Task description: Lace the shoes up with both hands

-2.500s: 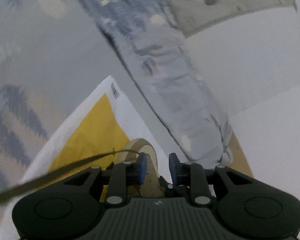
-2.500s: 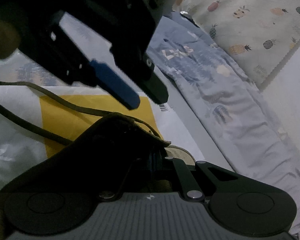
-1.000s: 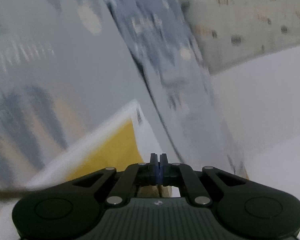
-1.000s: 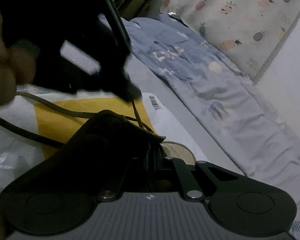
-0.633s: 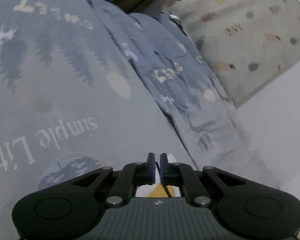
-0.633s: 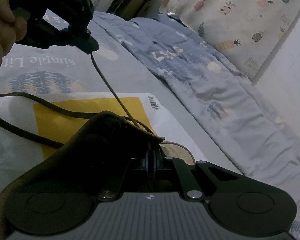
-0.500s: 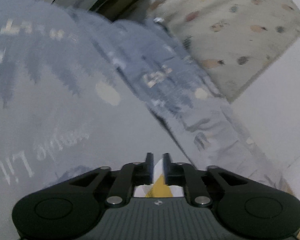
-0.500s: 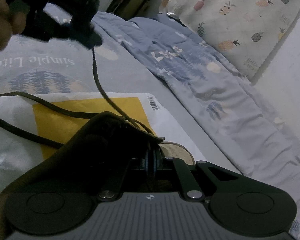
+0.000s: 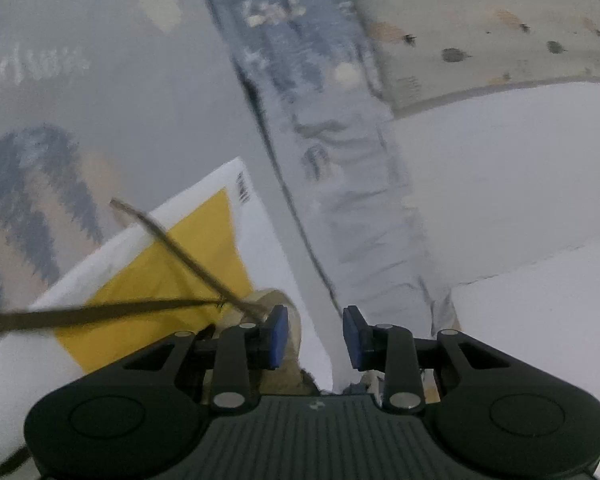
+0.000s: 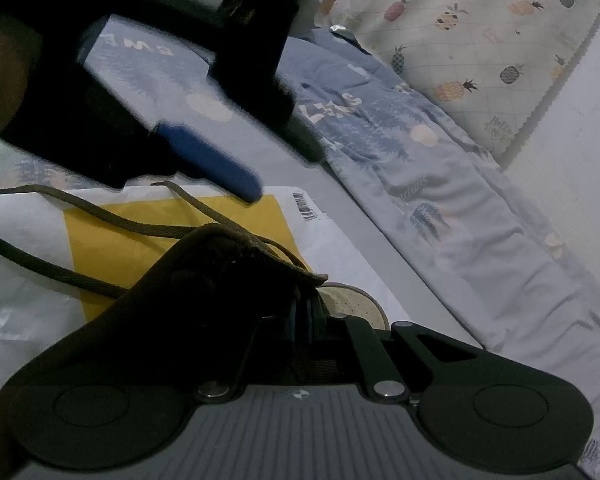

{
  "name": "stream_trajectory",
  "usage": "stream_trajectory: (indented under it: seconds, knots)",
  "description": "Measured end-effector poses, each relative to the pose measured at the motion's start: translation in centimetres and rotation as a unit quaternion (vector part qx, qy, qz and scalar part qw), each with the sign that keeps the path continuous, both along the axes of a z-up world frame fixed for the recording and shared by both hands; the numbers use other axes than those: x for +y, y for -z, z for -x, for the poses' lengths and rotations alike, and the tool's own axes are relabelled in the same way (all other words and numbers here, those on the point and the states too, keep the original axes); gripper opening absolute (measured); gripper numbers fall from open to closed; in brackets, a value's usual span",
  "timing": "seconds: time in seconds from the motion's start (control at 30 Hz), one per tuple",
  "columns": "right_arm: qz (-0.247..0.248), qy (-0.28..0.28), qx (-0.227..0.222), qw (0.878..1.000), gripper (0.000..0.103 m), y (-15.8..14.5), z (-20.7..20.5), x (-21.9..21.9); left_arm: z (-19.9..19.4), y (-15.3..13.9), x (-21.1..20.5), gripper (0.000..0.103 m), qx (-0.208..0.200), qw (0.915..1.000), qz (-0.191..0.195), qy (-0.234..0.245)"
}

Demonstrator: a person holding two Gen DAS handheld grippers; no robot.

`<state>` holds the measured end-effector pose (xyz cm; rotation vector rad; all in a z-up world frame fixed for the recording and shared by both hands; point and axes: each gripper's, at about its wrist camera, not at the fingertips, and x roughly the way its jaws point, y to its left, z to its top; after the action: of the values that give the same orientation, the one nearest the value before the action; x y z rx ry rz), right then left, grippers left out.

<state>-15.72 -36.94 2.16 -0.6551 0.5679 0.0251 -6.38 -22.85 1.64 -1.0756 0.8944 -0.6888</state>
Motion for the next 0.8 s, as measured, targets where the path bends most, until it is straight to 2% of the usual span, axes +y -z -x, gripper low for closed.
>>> stream_trajectory:
  seconds: [0.33, 0.5, 0.63, 0.77, 0.8]
  knots:
    - [-0.023, 0.007, -0.007, 1.0, 0.003, -0.8, 0.2, -1.0, -1.5, 2.4, -1.5, 0.027, 0.032, 0.9992, -0.025, 0.0]
    - [-0.047, 0.017, -0.027, 0.998, 0.02, -1.6, 1.0, -1.8, -1.5, 2.7, -1.9, 0.027, 0.034, 0.999, -0.029, -0.004]
    - [-0.065, 0.034, -0.057, 0.996, 0.02, -2.5, 2.4, -2.3, -1.3, 2.7, -2.3, 0.026, 0.034, 0.999, -0.029, -0.005]
    - [-0.106, 0.076, -0.077, 0.988, 0.02, -3.6, 4.0, -3.4, -1.1, 2.7, -2.6, 0.024, 0.029, 0.9989, -0.036, -0.006]
    - [-0.116, 0.086, -0.081, 0.986, 0.02, -3.9, 4.4, -3.7, -1.1, 2.6, -2.5, 0.019, 0.028, 0.9989, -0.035, -0.008]
